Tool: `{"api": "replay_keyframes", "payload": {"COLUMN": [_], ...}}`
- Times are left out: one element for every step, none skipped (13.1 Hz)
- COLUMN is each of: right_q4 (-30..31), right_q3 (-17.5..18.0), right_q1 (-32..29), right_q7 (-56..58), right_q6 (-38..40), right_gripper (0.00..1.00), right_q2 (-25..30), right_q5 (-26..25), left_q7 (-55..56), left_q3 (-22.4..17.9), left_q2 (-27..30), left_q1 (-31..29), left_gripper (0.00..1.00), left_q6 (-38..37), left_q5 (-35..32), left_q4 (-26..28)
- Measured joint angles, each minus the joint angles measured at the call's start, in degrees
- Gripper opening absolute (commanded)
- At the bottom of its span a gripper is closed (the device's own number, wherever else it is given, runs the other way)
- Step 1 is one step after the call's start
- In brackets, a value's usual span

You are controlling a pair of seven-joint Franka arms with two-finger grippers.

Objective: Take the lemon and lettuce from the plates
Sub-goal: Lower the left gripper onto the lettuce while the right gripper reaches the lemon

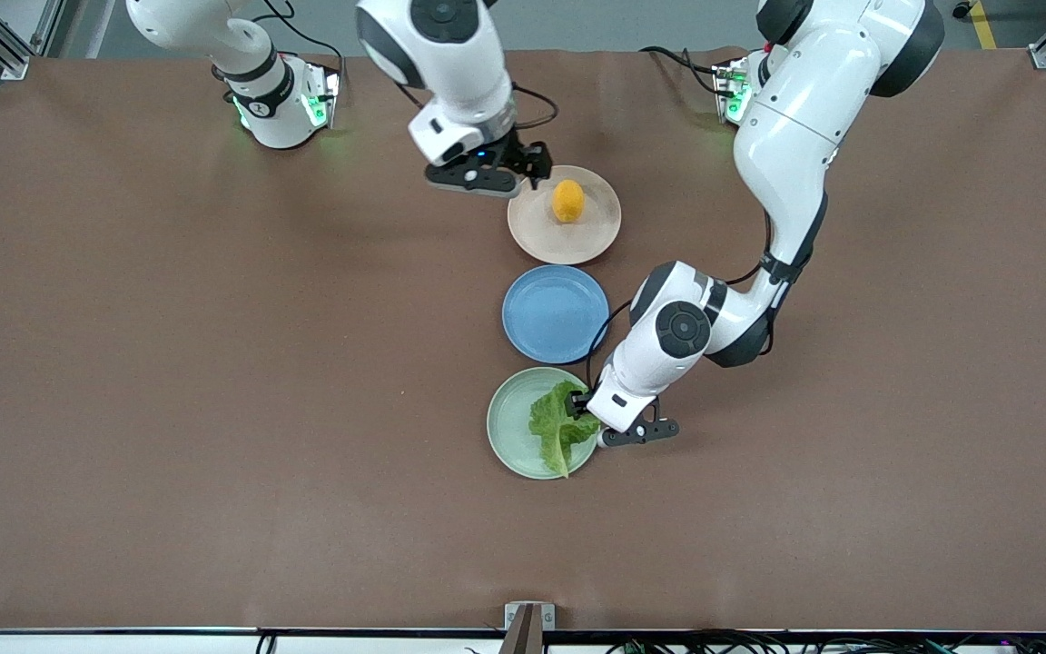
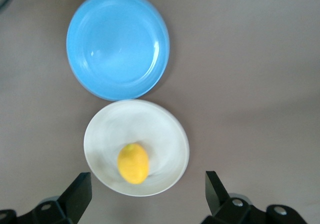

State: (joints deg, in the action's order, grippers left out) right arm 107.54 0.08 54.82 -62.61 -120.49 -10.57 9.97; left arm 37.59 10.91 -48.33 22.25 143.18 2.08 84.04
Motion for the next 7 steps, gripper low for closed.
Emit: {"api": "replay_keyframes", "payload": {"right_q4": [0.2, 0.3, 0.3, 0.3, 0.2, 0.0, -0.4], "right_q3": [-0.1, -0.1, -0.2, -0.2, -0.2, -0.2, -0.2], "right_q1": [2.1, 3.8, 5.3, 6.7, 8.0, 9.0, 10.0], "right_q7": [-1.4, -3.7, -6.9, -9.9, -12.3, -13.5, -14.3], "right_q6": [-2.0, -4.3, -6.8, -9.6, -12.1, -13.5, -14.1], "right_gripper": [1.00, 1.00, 1.00, 1.00, 1.00, 1.00, 1.00], "right_q2": [-2.3, -4.8, -7.4, -10.0, -12.4, -14.4, -16.0], "right_q5": [-0.5, -1.9, -3.9, -5.6, -6.5, -6.8, -6.8], "left_q7": [0.0, 0.0, 0.0, 0.0, 0.0, 0.0, 0.0], "left_q3": [0.0, 0.0, 0.0, 0.0, 0.0, 0.0, 0.0], "left_q2": [-0.1, -0.2, -0.3, -0.4, -0.6, -0.6, -0.7], "left_q1": [0.0, 0.1, 0.2, 0.3, 0.4, 0.4, 0.4], "left_gripper": [0.62, 0.62, 0.62, 0.59, 0.56, 0.54, 0.53], "left_q6": [0.0, 0.0, 0.0, 0.0, 0.1, 0.2, 0.2], "left_q5": [0.0, 0.0, 0.0, 0.0, 0.0, 0.0, 0.0], "left_q4": [0.0, 0.0, 0.0, 0.0, 0.0, 0.0, 0.0]}}
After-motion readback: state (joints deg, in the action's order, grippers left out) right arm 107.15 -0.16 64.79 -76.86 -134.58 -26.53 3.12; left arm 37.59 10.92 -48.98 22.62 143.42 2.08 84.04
